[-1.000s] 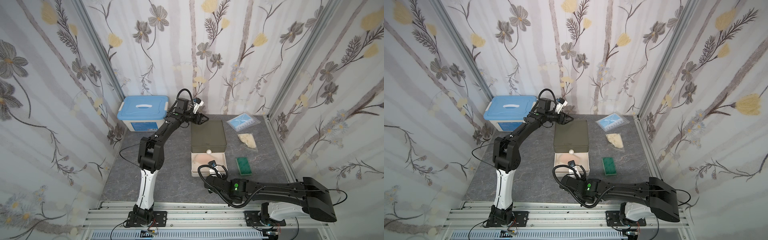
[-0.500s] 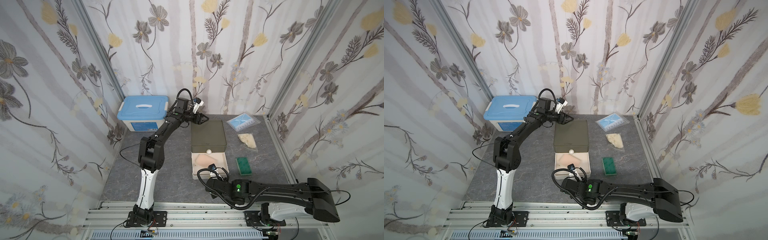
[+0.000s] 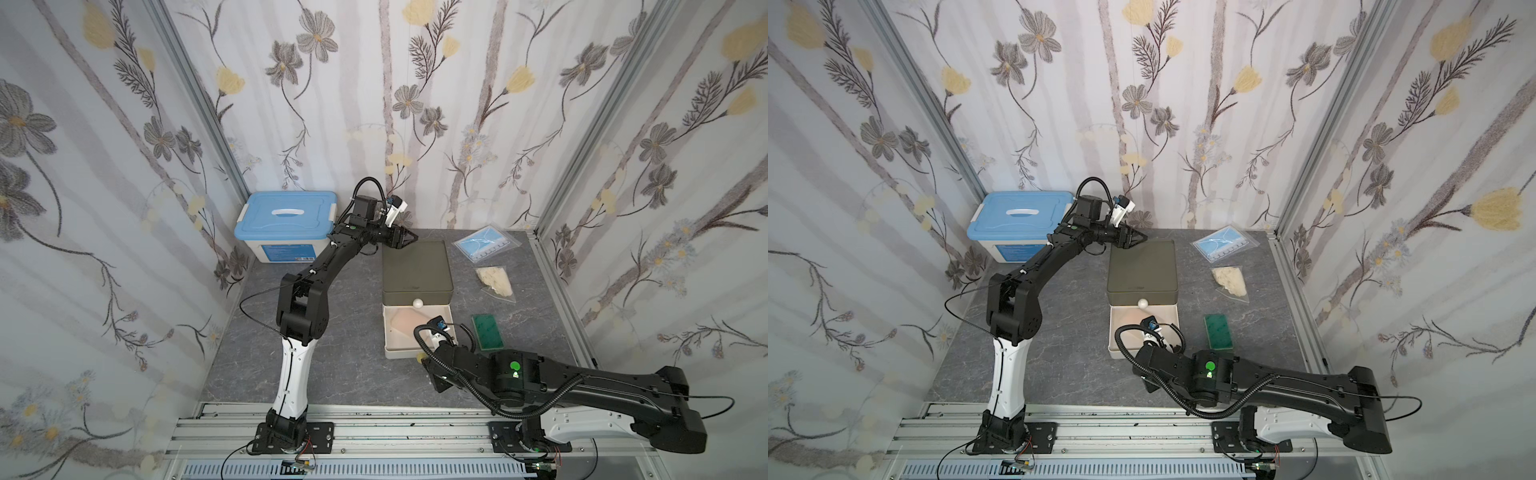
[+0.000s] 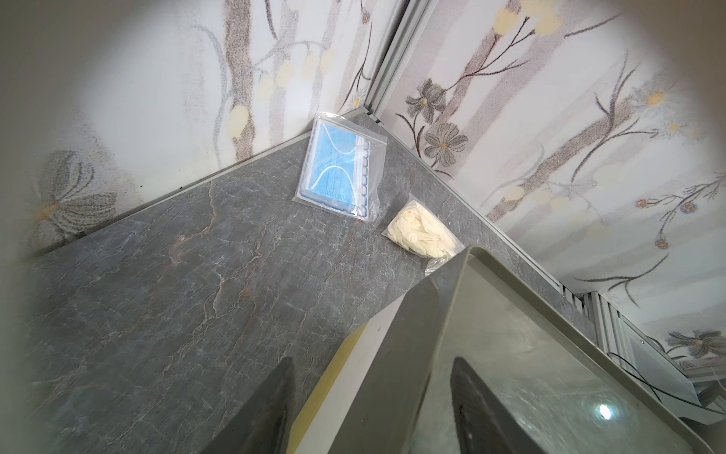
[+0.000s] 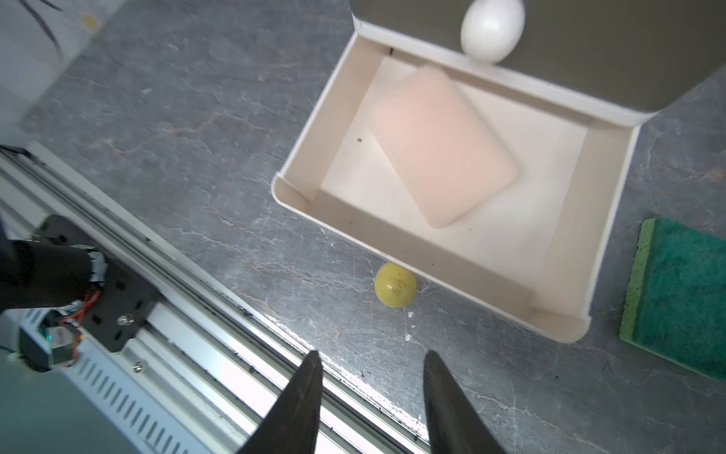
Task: Take the sponge out of the drawer
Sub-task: Open the drawer in the storage box.
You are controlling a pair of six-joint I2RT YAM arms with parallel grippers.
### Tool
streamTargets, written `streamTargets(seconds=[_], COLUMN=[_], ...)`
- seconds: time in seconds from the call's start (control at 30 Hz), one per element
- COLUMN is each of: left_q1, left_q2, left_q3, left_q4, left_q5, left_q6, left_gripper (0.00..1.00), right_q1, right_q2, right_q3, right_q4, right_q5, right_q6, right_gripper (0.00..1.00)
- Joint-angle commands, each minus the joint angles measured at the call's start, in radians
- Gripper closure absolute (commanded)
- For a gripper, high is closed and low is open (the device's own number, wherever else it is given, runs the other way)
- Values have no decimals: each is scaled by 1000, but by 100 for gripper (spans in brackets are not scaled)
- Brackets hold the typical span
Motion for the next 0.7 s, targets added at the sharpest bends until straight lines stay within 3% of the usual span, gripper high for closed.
streamTargets(seconds=[0.0, 0.17, 0.3, 0.67], left_q1=[-3, -4, -5, -5], left_q2=[20, 18, 14, 8], left_q3=[-8, -8, 1, 8], left_q4=[-40, -47, -62, -79], left_q5=[-30, -30, -28, -27], left_q6=[-1, 1, 9, 15], left_gripper=[36, 36, 36, 36], right_q1=[-66, -189, -223, -281], right_q2=[-10, 59, 146, 292], right_q3=[52, 39, 27, -33], right_q4=[-109, -29, 78, 295], right_q5=[10, -79, -104, -133], right_q6=[-154, -318, -392, -402], right_gripper=[55, 56, 57, 57])
